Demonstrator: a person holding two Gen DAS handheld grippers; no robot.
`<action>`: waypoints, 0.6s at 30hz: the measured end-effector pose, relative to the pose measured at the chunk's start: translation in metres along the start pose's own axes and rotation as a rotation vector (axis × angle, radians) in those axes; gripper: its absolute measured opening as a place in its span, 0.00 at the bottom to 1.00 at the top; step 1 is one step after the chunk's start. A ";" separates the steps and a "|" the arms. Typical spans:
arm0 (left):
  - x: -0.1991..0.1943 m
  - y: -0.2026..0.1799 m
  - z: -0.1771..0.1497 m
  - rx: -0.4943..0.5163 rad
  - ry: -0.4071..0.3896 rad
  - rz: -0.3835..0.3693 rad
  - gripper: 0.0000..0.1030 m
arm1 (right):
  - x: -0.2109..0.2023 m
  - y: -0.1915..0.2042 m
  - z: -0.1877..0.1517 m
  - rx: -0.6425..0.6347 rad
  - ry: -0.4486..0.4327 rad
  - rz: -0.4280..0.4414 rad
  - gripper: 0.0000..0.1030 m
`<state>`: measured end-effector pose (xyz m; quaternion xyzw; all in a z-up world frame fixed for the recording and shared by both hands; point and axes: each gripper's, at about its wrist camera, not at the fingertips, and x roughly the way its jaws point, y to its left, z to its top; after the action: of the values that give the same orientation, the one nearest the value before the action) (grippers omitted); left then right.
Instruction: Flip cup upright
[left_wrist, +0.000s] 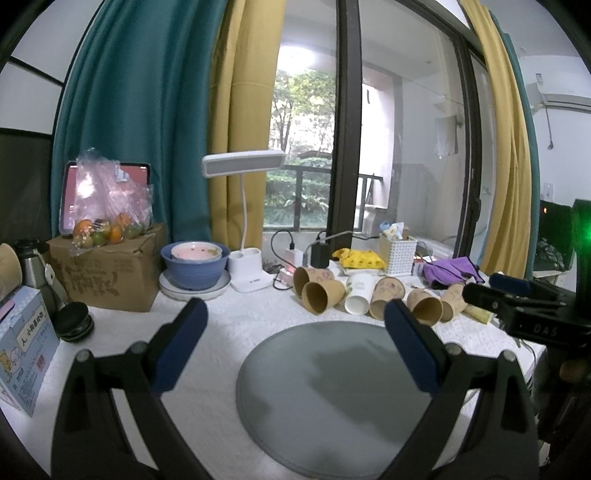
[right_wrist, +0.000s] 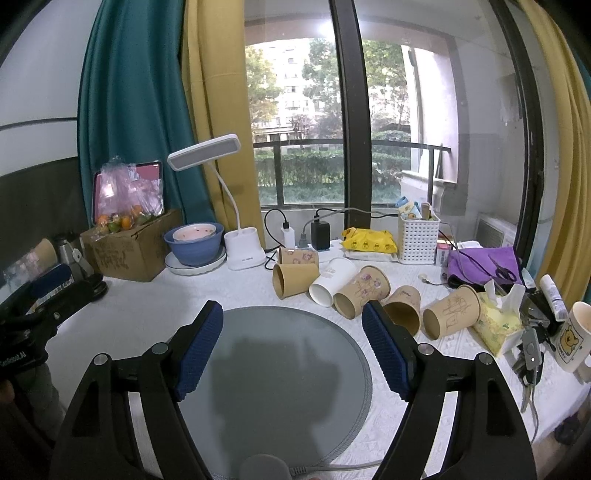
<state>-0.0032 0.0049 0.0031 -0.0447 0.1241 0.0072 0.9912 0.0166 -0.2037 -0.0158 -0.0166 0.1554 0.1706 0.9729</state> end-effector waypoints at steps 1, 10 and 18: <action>0.000 0.000 0.000 0.000 -0.001 0.000 0.94 | 0.000 0.000 0.000 0.000 -0.001 -0.001 0.78; -0.001 0.001 0.001 0.000 -0.002 -0.001 0.95 | 0.000 0.000 0.000 0.001 -0.003 -0.002 0.78; -0.001 0.001 0.002 0.000 -0.003 -0.001 0.95 | -0.001 -0.001 0.001 0.002 -0.004 -0.002 0.78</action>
<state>-0.0038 0.0064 0.0053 -0.0446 0.1224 0.0069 0.9914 0.0161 -0.2047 -0.0147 -0.0154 0.1535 0.1698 0.9733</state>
